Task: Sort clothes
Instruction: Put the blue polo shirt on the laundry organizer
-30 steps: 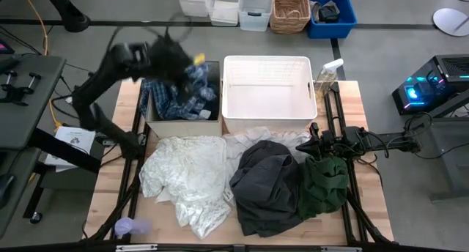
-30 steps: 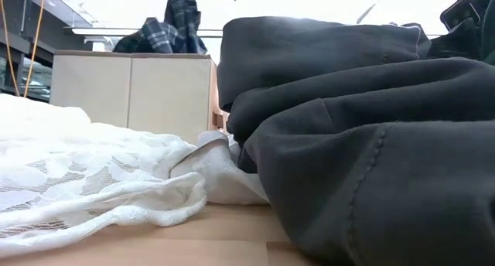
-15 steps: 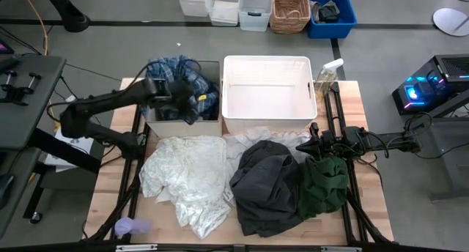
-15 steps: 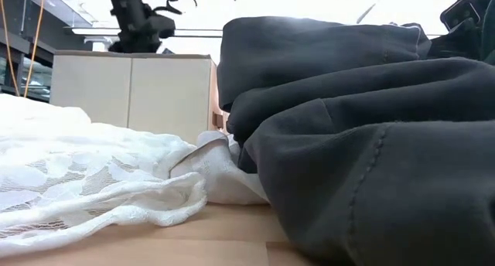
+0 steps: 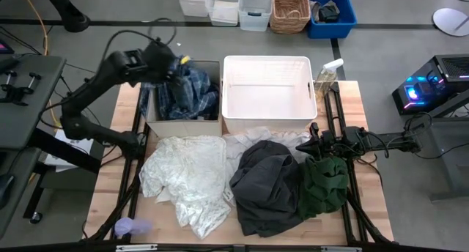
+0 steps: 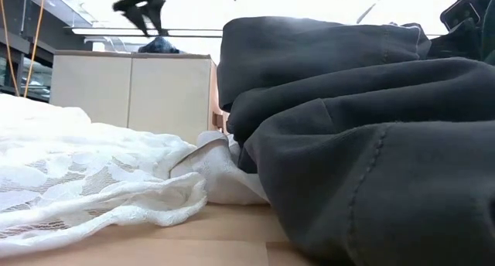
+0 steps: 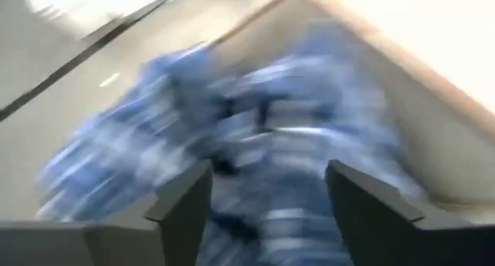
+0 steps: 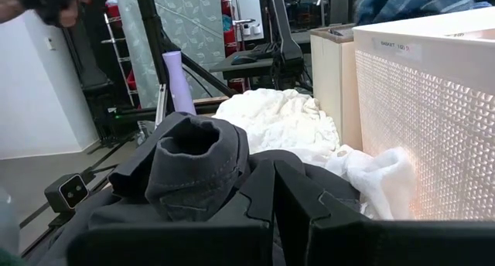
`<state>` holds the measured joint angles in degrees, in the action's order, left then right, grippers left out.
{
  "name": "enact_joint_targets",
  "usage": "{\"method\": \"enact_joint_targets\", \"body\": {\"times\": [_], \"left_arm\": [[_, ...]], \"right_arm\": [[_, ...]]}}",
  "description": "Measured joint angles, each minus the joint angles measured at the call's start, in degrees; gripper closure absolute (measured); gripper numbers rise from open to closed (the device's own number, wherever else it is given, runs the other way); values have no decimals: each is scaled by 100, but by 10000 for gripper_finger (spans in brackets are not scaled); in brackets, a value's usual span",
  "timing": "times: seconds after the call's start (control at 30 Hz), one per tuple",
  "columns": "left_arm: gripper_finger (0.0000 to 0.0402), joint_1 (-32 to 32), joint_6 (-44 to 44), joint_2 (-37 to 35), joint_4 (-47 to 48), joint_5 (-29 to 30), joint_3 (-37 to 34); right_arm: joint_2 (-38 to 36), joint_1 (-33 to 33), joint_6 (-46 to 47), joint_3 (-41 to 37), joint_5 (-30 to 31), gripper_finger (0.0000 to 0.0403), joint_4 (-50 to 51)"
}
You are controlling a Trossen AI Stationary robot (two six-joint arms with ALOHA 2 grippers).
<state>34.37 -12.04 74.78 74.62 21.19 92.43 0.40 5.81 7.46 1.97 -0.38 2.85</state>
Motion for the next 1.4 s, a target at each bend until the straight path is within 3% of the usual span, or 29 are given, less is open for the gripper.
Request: {"method": "enact_joint_targets", "body": {"times": [0.1, 0.2, 0.47, 0.7, 0.9, 1.1, 1.3, 1.4], "left_arm": [[131, 427, -641, -218, 556, 498, -266], [127, 801, -1169, -614, 499, 828, -783], [137, 1079, -3168, -1946, -1220, 1840, -2475], [147, 1127, -5347, -2324, -2417, 2151, -3783], [149, 1446, -6673, -2364, -2995, 2089, -4210], [149, 1940, -7983, -2371, -3158, 1586, -4462], [149, 2294, -8194, -2369, -4461, 927, -4754], [149, 2427, -8552, -2369, -4507, 578, -4879]], "right_arm": [[0, 1, 0, 0, 0, 402, 0], [0, 0, 1, -1, -1, 402, 0], [0, 1, 0, 0, -1, 402, 0], [0, 1, 2, 1, 0, 402, 0], [0, -1, 0, 0, -2, 402, 0], [0, -1, 1, 0, -1, 402, 0], [0, -1, 0, 1, 0, 402, 0], [0, 0, 1, 0, -1, 402, 0]]}}
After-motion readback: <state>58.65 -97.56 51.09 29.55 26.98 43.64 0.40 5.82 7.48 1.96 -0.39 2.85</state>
